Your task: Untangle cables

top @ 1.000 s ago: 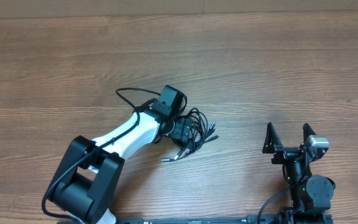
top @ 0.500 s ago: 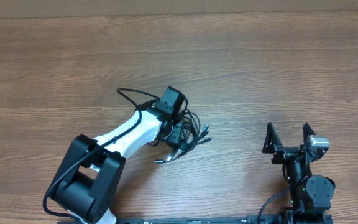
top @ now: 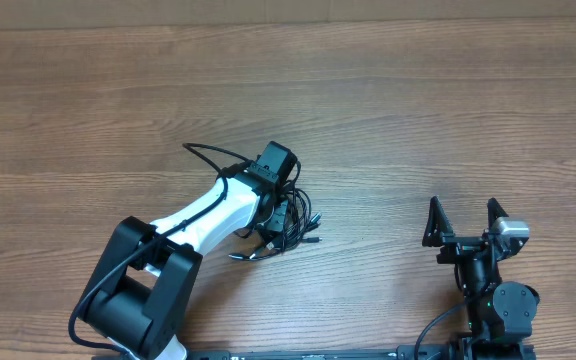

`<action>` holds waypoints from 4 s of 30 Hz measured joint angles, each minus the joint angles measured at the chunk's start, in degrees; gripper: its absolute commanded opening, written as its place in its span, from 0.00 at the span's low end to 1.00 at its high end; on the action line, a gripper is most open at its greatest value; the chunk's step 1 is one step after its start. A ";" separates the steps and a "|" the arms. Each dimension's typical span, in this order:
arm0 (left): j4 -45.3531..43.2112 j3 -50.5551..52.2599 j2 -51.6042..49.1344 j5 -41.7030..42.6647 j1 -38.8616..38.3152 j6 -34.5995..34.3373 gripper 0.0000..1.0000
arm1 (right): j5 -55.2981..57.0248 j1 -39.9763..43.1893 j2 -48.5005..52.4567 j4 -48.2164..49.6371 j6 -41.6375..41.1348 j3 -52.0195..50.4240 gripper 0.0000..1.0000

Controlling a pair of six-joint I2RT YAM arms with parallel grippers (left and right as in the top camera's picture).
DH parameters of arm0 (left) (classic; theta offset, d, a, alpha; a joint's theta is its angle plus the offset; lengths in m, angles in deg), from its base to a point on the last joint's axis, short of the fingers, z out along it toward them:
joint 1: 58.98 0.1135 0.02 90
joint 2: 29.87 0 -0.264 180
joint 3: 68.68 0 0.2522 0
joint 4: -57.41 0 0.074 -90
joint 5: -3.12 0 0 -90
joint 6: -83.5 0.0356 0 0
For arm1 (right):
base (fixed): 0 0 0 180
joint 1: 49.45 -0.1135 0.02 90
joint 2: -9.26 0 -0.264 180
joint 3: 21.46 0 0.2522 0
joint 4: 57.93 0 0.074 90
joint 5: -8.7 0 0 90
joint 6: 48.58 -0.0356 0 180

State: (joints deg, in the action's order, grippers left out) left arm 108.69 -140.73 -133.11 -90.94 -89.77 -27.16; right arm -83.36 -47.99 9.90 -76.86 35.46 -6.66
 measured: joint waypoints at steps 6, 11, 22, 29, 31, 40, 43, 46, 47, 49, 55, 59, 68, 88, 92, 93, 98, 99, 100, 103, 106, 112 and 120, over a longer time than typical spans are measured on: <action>-1.66 0.04 0.00 1.27 0.11 -2.19 0.04 | 0.02 0.00 -0.02 0.04 0.00 0.00 1.00; -2.51 0.04 0.15 2.80 0.11 -5.09 0.04 | 0.00 0.00 0.00 0.04 -0.02 0.00 1.00; -5.27 1.33 8.17 8.90 -1.86 -8.63 0.04 | 0.00 0.00 0.00 0.02 0.02 0.00 1.00; -7.63 1.33 19.47 10.05 -3.43 -9.46 0.04 | 0.02 0.00 0.00 0.02 -0.02 0.00 1.00; -7.56 1.33 20.70 10.08 -3.41 -9.66 0.04 | 0.02 0.00 0.00 0.02 0.00 0.00 1.00; -7.61 1.33 24.22 10.54 -3.41 -12.11 0.04 | 0.11 0.02 -0.02 0.04 -0.17 0.00 1.00; -7.61 1.33 26.95 10.67 -3.41 -12.52 0.04 | -1.31 0.00 0.00 -0.11 -2.12 0.00 1.00; -8.46 1.33 30.03 10.73 -3.37 -12.96 0.04 | -7.41 0.00 -0.02 -2.32 -3.96 0.02 1.00; -8.85 1.33 30.95 10.73 -3.37 -13.14 0.04 | -9.31 0.02 0.00 -2.82 -4.63 0.13 1.00; -9.75 1.33 32.54 10.73 -3.37 -13.55 0.04 | -13.09 0.00 0.00 -4.50 -6.58 1.03 1.00; -13.97 1.33 35.12 10.73 -3.37 -16.06 0.04 | -21.09 0.00 0.00 -11.80 -10.54 5.57 1.00; -16.85 1.33 35.19 10.73 -3.37 -19.93 0.04 | -23.26 0.00 0.00 -17.09 -10.86 11.02 1.00; -19.54 1.36 35.19 11.17 -3.37 -32.20 0.04 | -24.74 0.00 1.44 -24.90 -10.49 26.32 1.00; -24.17 1.36 35.19 15.45 -3.37 -58.47 0.04 | -29.51 0.00 29.92 -50.60 -10.49 58.86 1.00; -32.37 1.38 35.21 20.13 -3.37 -58.40 0.04 | -35.15 0.00 34.10 -51.12 -10.54 60.50 1.00; -34.23 1.38 35.21 21.53 -3.37 -58.18 0.04 | -36.02 0.00 34.77 -51.32 -10.54 60.50 1.00; -36.94 1.38 35.21 26.77 -3.37 -56.72 0.04 | -39.28 0.02 37.11 -51.43 -10.51 60.50 0.99; -36.94 1.38 35.21 27.47 -3.37 -56.68 0.04 | -39.82 0.00 37.18 -51.43 -10.40 60.50 0.93; -37.00 1.38 35.21 27.93 -3.37 -56.65 0.04 | -40.46 0.00 37.18 -51.43 -9.84 60.50 0.88; -37.46 1.38 35.21 29.42 -3.37 -56.74 0.04 | -42.97 0.00 37.16 -51.95 -6.93 60.50 0.76; -37.90 1.38 35.21 30.99 -3.37 -57.46 0.04 | -45.99 0.00 37.13 -52.76 -3.02 60.50 0.72; -41.46 1.40 35.21 34.32 -3.37 -60.48 0.04 | -49.31 0.00 37.13 -56.22 5.77 60.50 0.64; -41.46 1.40 35.21 36.22 -4.92 -61.96 0.04 | -50.31 0.00 37.13 -57.09 12.13 60.50 0.46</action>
State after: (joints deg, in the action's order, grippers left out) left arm 67.23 -139.33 -97.90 -54.72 -94.68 -89.13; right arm -133.68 -47.99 47.04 -133.95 47.59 53.84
